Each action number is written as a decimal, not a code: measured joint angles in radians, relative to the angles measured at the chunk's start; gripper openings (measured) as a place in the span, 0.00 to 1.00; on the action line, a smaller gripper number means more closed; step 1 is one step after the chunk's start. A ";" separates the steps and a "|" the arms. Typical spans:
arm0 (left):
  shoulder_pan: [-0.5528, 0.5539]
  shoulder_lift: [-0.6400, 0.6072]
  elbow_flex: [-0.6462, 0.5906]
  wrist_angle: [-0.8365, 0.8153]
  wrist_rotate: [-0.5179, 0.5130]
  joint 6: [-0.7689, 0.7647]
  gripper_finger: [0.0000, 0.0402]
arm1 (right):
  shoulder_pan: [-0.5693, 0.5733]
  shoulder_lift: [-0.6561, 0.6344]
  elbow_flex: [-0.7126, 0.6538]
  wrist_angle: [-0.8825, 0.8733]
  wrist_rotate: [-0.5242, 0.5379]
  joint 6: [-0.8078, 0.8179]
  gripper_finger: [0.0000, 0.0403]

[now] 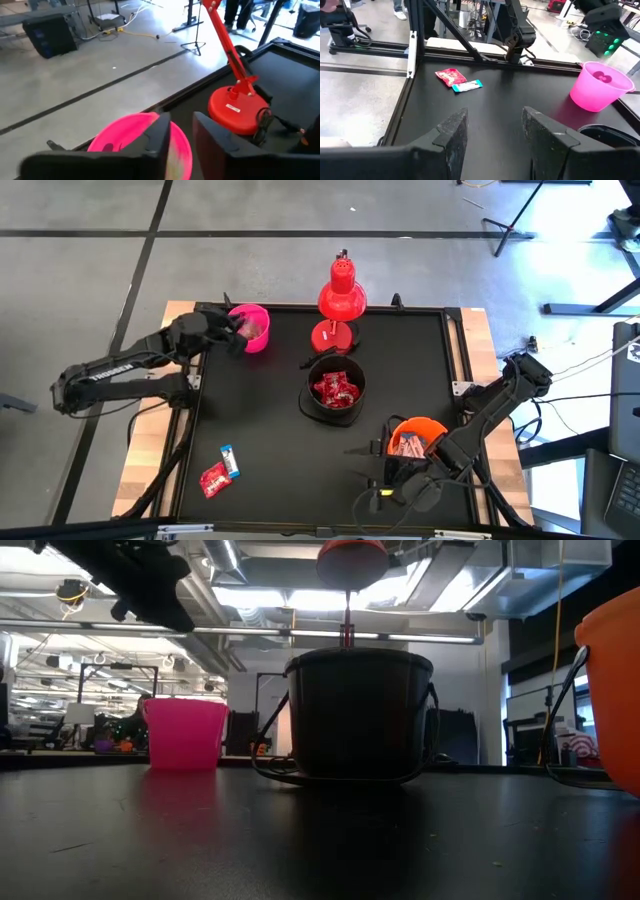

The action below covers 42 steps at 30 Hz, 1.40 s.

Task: Organize candy in baskets
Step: Put the red candy into the black bucket

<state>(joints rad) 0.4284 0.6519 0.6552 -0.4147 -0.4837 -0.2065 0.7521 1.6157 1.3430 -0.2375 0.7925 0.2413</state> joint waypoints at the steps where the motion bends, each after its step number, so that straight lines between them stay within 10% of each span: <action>1: 0.009 -0.002 0.000 0.003 0.011 0.009 0.21 | 0.000 0.000 0.000 -0.003 0.000 0.000 0.46; 7: 0.030 -0.005 0.013 -0.005 0.068 0.029 0.39 | 0.000 0.000 0.000 -0.014 -0.011 0.001 0.46; 19: -0.320 0.008 0.230 -0.312 0.694 -0.179 0.31 | 0.000 0.000 0.000 -0.028 -0.025 0.013 0.46; 33: -1.016 0.222 0.157 -0.463 0.528 -0.813 0.22 | 0.001 0.000 0.000 -0.068 -0.070 0.076 0.46; 42: -1.238 0.553 0.157 -0.349 0.688 -1.064 0.22 | 0.000 0.000 0.000 -0.072 -0.070 0.076 0.46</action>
<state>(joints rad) -0.8094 1.2044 0.8124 -0.7632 0.2041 -1.2707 0.7521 1.6157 1.3426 -0.3094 0.7223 0.3172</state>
